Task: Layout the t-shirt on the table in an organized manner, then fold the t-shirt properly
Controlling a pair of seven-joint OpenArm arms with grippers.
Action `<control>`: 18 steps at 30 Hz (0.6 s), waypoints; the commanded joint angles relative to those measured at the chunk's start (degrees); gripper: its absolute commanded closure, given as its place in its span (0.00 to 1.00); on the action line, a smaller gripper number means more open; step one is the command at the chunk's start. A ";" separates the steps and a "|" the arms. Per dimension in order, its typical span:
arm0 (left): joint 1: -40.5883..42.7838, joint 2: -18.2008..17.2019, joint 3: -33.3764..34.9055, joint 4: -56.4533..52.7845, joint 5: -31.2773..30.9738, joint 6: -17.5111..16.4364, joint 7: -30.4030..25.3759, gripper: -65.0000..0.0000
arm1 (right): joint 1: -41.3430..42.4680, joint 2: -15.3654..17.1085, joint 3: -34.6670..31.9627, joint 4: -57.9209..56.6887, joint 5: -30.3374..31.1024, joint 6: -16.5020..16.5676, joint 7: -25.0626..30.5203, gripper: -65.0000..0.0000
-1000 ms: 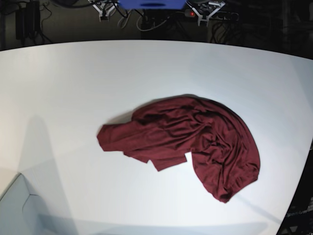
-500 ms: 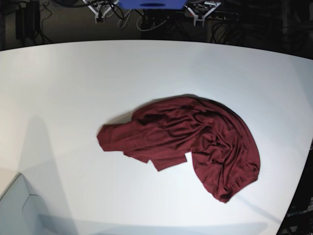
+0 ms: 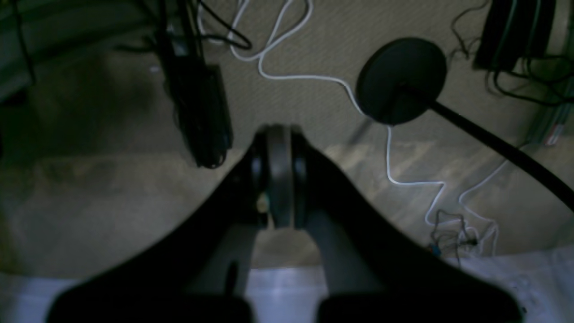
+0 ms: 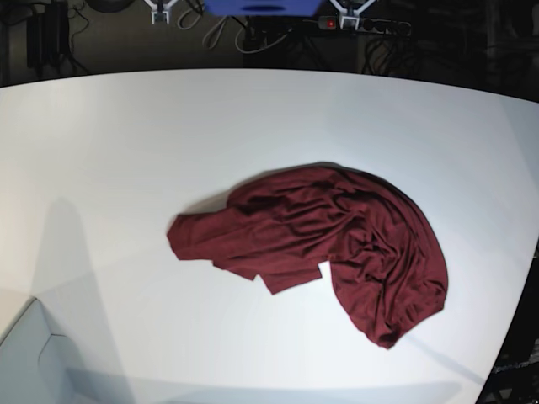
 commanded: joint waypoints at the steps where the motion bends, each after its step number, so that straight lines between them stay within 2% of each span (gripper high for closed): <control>1: 1.99 -0.42 -0.05 4.43 0.01 0.23 -0.31 1.00 | -2.81 1.04 0.21 3.39 -0.12 0.36 0.60 1.00; 10: 19.04 -4.90 -0.14 38.98 0.01 0.32 6.99 1.00 | -19.34 3.59 0.30 31.61 -0.12 0.36 0.51 1.00; 12: 22.73 -5.87 -0.14 47.42 0.01 0.41 8.66 1.00 | -23.21 5.26 0.39 38.46 -0.12 0.36 0.51 1.00; 18: 31.97 -7.27 -0.23 69.84 0.01 0.41 12.61 1.00 | -33.40 6.76 2.58 58.86 -0.03 0.36 0.51 1.00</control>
